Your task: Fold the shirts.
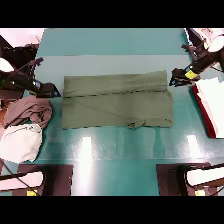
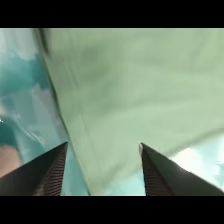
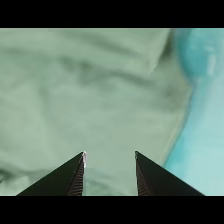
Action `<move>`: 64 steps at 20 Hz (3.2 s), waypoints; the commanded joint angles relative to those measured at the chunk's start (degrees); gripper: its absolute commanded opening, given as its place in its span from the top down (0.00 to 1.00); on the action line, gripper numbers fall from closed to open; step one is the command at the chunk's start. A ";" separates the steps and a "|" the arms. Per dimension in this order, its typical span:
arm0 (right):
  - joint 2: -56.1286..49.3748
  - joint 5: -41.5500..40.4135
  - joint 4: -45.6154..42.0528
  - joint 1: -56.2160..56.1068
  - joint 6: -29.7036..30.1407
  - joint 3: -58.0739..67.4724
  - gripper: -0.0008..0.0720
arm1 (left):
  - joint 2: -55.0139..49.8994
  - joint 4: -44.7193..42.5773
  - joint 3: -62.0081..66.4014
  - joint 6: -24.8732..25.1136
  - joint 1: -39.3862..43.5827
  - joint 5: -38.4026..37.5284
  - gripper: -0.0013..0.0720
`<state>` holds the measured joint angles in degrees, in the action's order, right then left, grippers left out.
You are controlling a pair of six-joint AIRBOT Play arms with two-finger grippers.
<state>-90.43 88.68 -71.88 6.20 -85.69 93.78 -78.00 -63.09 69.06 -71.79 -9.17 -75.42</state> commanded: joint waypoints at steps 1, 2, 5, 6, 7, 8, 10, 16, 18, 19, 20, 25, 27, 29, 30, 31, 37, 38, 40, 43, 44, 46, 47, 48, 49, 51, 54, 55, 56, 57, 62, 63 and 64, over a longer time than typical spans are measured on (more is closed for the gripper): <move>8.00 -3.56 5.57 2.45 2.34 -10.14 0.48 | 8.15 0.28 -13.79 -1.73 -0.52 6.45 0.27; 9.94 -4.61 5.97 2.60 2.69 -13.00 0.48 | 9.62 0.48 -17.55 -2.89 -0.52 8.13 0.27; 14.95 -6.71 5.97 2.60 3.58 -20.00 0.48 | 10.56 0.72 -24.09 -3.28 -0.52 9.16 0.27; 16.15 -7.32 5.97 2.60 3.80 -21.64 0.48 | 10.54 0.68 -24.98 -3.48 -0.52 9.49 0.27; 17.18 -7.69 5.97 2.60 3.87 -23.02 0.48 | 10.51 1.11 -25.57 -3.87 -0.52 9.46 0.27; 17.94 -7.76 5.99 2.60 3.96 -23.91 0.48 | 10.49 2.16 -25.99 -3.87 -0.52 9.20 0.27; 18.95 -7.74 5.97 2.60 4.44 -24.70 0.48 | 10.49 2.75 -27.19 -3.85 -0.52 8.26 0.27; 19.56 -7.56 6.38 2.60 4.76 -24.41 0.48 | 10.38 3.78 -28.63 -3.87 -0.50 7.65 0.27; 19.56 -7.58 6.38 2.60 4.76 -24.41 0.49 | 10.38 4.02 -28.63 -3.85 -0.50 7.17 0.27; 19.56 -7.58 6.38 2.60 4.76 -24.41 0.48 | 10.38 4.17 -28.63 -3.85 -0.50 7.08 0.27; 19.56 -7.56 6.38 2.60 4.76 -24.41 0.48 | 10.38 4.24 -28.63 -3.85 -0.09 7.17 0.27; 19.56 -7.41 5.97 2.62 4.74 -24.41 0.48 | 10.38 3.91 -28.63 -3.85 5.51 10.86 0.66; 19.58 -6.19 5.73 2.78 4.76 -24.92 0.48 | 10.38 3.69 -28.44 -3.89 5.40 11.41 0.95; 20.44 -5.60 5.77 4.11 4.76 -28.65 0.48 | 10.38 3.28 -27.21 -3.89 5.38 9.99 0.95; 21.22 -6.05 5.79 5.38 4.76 -31.58 0.48 | 10.40 3.02 -26.01 -3.87 5.38 8.66 0.95; 22.25 -7.02 5.79 7.19 4.76 -35.28 0.48 | 10.40 2.75 -24.74 -3.82 5.38 7.63 0.95; 26.40 -9.53 6.93 19.30 7.87 -52.50 0.45 | 10.45 2.45 -21.66 -3.69 5.38 6.84 0.95; 26.43 -9.57 8.52 20.68 9.03 -54.47 0.36 | 10.45 2.45 -21.66 -3.65 5.38 6.78 0.95; 26.43 -11.13 11.78 22.53 10.36 -58.42 0.36 | 10.45 2.49 -21.66 -3.61 5.38 5.97 0.95; 26.43 -16.72 13.31 20.98 10.45 -62.31 0.36 | 10.45 2.47 -21.68 -3.19 5.38 5.22 0.95; 26.43 -19.12 14.69 19.76 10.82 -62.90 0.36 | 10.45 2.47 -21.66 -3.19 5.38 4.94 0.95; 26.45 -23.56 17.55 17.27 10.84 -62.93 0.37 | 10.45 2.47 -21.66 -3.19 5.38 4.37 0.95; 26.45 -25.66 18.38 16.06 10.80 -62.90 0.37 | 10.45 2.47 -21.66 -3.19 5.38 4.26 0.95; 26.45 -27.50 18.23 14.95 10.69 -62.66 0.40 | 10.45 2.47 -21.68 -3.19 5.38 4.24 0.95; 26.47 -28.89 18.34 14.40 10.23 -62.66 0.41 | 10.45 2.47 -21.66 -3.19 5.38 4.22 0.95; 26.47 -30.16 18.27 14.27 9.88 -62.69 0.53 | 10.45 2.47 -21.68 -3.19 5.38 4.11 0.95; 26.49 -29.55 18.14 14.27 10.40 -62.64 0.97 | 10.45 2.47 -21.68 -3.19 5.38 3.98 0.95; 26.49 -29.03 18.12 14.27 10.64 -62.53 0.97 | 10.47 2.47 -21.66 -3.19 5.38 3.78 0.95; 26.51 -27.32 17.57 14.27 11.32 -61.61 0.97 | 10.95 2.34 -21.57 -3.17 5.38 3.54 0.95; 27.04 -24.48 16.00 14.27 11.34 -59.95 0.97 | 12.00 1.79 -21.00 -3.21 5.38 2.69 0.95; 40.28 -2.34 0.92 14.27 8.13 -49.20 0.97 | 24.76 0.24 -19.71 -3.56 5.38 -5.64 0.95; 43.74 0.98 -0.85 14.27 7.02 -47.95 0.97 | 27.23 0.28 -19.71 -4.61 5.38 -8.94 0.95; 46.82 2.56 -1.53 14.27 6.12 -47.28 0.97 | 29.11 0.79 -19.71 -5.35 5.38 -11.58 0.95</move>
<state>-51.18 80.58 -67.18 20.51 -76.66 42.81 -54.78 -62.39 49.12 -75.46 -3.79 -79.72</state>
